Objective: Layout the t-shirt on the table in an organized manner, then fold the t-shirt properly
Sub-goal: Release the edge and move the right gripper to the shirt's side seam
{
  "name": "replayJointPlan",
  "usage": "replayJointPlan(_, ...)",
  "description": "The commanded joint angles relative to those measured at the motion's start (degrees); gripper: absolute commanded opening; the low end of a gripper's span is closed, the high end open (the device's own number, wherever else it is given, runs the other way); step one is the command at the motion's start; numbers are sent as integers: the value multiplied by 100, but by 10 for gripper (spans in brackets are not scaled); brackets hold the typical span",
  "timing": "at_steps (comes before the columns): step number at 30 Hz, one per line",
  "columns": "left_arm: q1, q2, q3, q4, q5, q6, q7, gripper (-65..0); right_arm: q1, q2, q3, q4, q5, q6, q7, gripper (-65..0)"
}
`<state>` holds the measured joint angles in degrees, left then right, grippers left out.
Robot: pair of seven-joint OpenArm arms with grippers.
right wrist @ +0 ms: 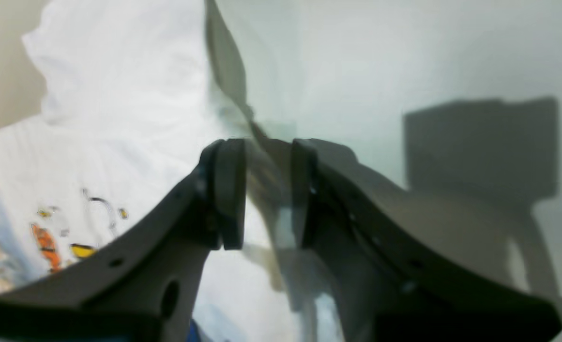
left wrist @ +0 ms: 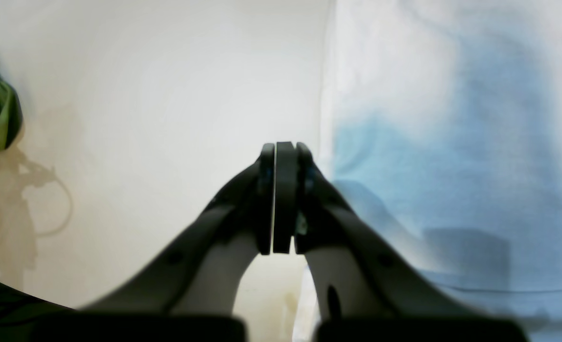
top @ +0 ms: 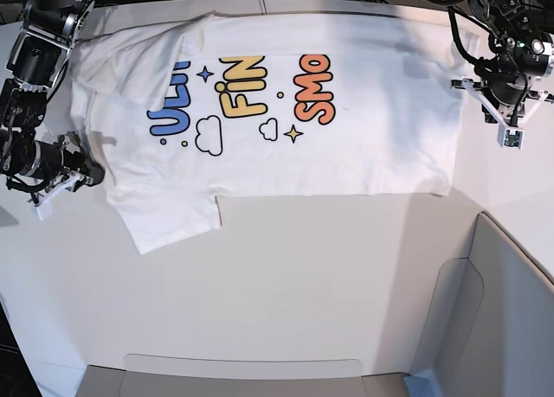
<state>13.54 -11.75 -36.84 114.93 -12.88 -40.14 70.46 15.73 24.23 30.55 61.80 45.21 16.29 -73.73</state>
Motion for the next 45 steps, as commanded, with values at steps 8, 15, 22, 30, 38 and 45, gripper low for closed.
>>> replayJointPlan(8, 57, -60, -22, 80, 1, 14, -61, -650, 23, 228, 18, 92, 995, 19, -24, -478)
replayJointPlan(15, 57, -78, -22, 80, 1, 14, -61, -650, 58, 8, 0, 84, 538, 10, 11, -478)
replayJointPlan(22, 57, -78, -22, 80, 1, 14, -61, -650, 137, -10, -17, 57, 433, 10, 275, -477)
replayJointPlan(30, 57, -87, -22, 80, 1, 14, -61, -650, 146, 69, -17, 75, 459, 10, 257, -476)
replayJointPlan(38, 57, -78, -22, 80, 1, 14, -61, -650, 225, 105, -413, 57, 450, 309, 195, -312)
replayJointPlan(45, 57, -78, -22, 80, 1, 14, -61, -650, 225, 43, -624, -13, 433, 458, 292, -294)
